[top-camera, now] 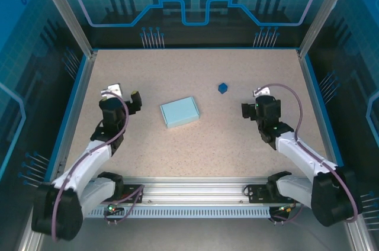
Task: Fold the paper box
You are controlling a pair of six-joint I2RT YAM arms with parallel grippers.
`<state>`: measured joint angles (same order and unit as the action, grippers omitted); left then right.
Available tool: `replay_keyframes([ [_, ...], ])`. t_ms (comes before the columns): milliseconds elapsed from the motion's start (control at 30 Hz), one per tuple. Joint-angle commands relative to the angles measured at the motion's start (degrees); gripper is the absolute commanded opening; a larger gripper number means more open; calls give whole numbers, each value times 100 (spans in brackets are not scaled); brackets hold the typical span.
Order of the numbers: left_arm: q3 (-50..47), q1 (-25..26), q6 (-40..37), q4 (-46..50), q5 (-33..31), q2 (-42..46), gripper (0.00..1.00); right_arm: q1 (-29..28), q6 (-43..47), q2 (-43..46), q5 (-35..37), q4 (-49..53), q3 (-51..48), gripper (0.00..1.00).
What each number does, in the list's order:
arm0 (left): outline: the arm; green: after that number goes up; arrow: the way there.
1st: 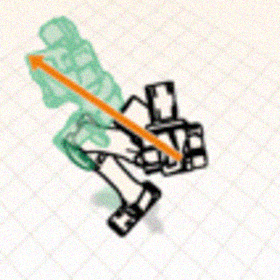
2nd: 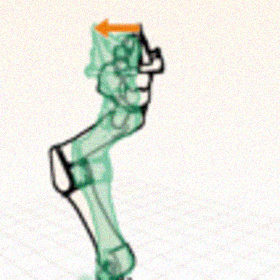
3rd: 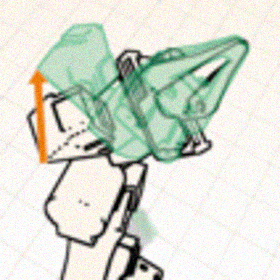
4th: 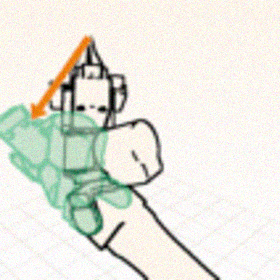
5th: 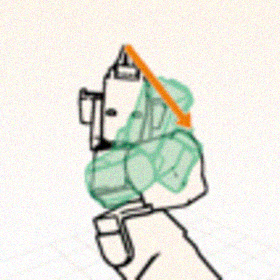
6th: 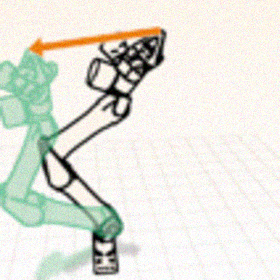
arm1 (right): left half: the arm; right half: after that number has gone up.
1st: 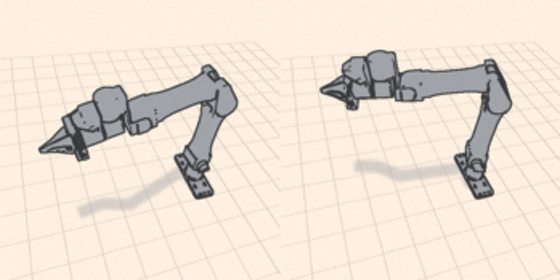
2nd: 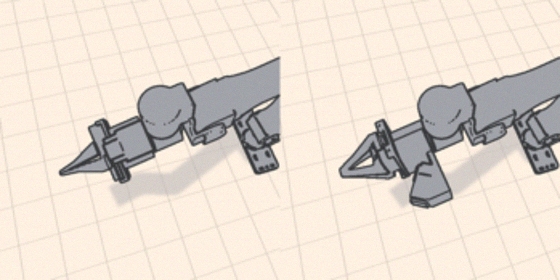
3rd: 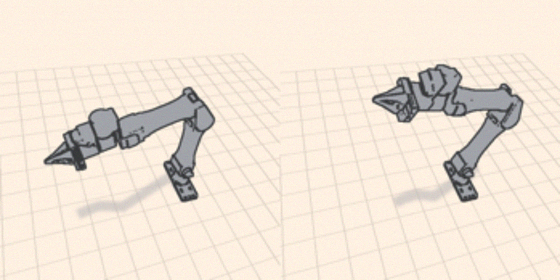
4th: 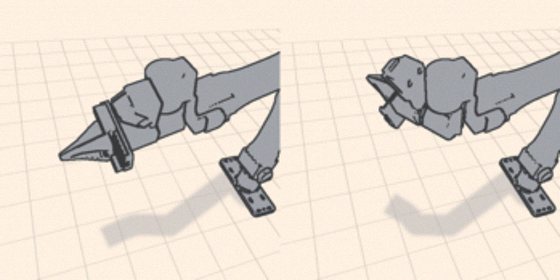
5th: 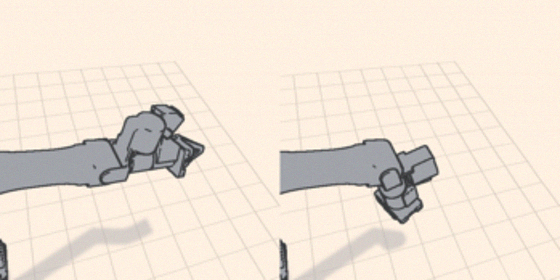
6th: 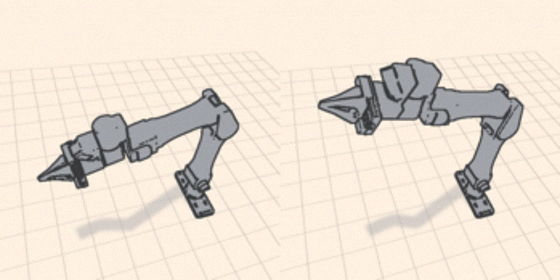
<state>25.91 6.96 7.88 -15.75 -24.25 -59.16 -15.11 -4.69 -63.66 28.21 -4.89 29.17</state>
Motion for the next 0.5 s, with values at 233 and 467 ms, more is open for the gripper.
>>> replay_keyframes([
  [233, -239, -411, -670, -2504, 1058, -2098, 99, 596, 434, -924, -1109, -3177, -836, 100],
  [467, -402, -582, -761, -3639, 1651, -2944, 99, 782, 720, -1728, -1810, -3905, -698, 100],
])
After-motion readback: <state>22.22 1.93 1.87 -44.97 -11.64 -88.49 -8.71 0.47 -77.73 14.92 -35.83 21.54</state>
